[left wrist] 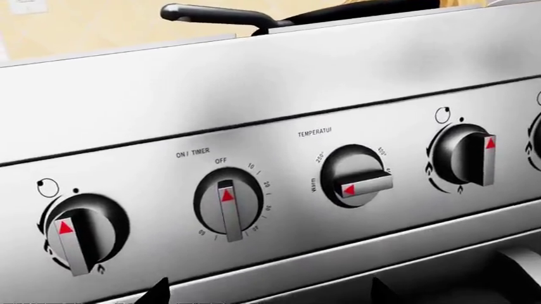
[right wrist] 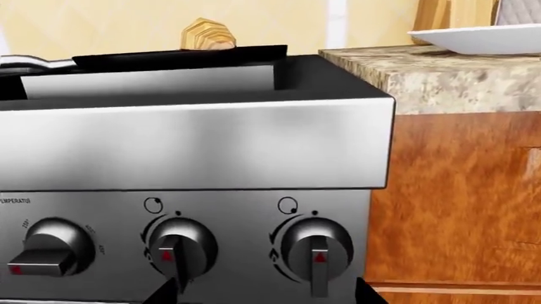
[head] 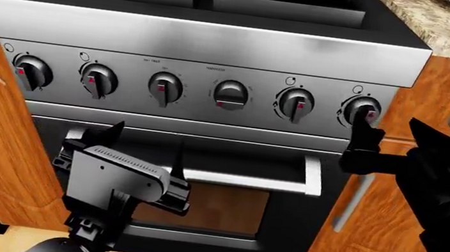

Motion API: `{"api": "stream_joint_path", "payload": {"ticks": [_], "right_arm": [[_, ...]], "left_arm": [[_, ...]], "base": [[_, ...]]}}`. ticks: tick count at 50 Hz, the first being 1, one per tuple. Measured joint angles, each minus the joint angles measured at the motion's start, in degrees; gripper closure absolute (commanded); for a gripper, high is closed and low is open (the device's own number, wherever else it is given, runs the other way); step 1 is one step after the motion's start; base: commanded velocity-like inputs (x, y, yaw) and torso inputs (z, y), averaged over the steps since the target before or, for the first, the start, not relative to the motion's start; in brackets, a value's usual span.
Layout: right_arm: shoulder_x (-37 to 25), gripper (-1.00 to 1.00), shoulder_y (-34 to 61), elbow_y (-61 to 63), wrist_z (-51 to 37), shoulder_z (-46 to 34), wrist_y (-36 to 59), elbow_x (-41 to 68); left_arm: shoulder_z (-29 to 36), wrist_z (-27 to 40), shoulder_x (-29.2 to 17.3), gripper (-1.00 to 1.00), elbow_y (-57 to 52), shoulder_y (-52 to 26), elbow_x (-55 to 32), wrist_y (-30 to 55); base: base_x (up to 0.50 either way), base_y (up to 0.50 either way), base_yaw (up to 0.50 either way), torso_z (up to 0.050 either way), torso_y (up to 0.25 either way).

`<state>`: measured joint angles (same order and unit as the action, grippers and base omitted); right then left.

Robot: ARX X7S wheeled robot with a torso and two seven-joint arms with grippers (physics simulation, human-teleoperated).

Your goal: Pick the croissant and place it on the pan. Then turn on the stove to warm the croissant.

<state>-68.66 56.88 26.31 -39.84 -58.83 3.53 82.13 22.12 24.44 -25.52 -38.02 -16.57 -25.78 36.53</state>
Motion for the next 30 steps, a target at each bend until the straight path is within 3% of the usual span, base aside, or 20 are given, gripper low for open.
{"api": "stream_joint_path", "payload": {"ticks": [30], "right_arm": [[4.79, -1.00, -5.81, -6.72, 3.61, -0.64, -7.50, -2.38]], "left_arm": [[0.10, 0.76, -0.93, -1.00, -1.07, 0.53, 0.22, -0.29]], "base": [[0.00, 0.00, 0.00, 0.000, 0.000]]}}
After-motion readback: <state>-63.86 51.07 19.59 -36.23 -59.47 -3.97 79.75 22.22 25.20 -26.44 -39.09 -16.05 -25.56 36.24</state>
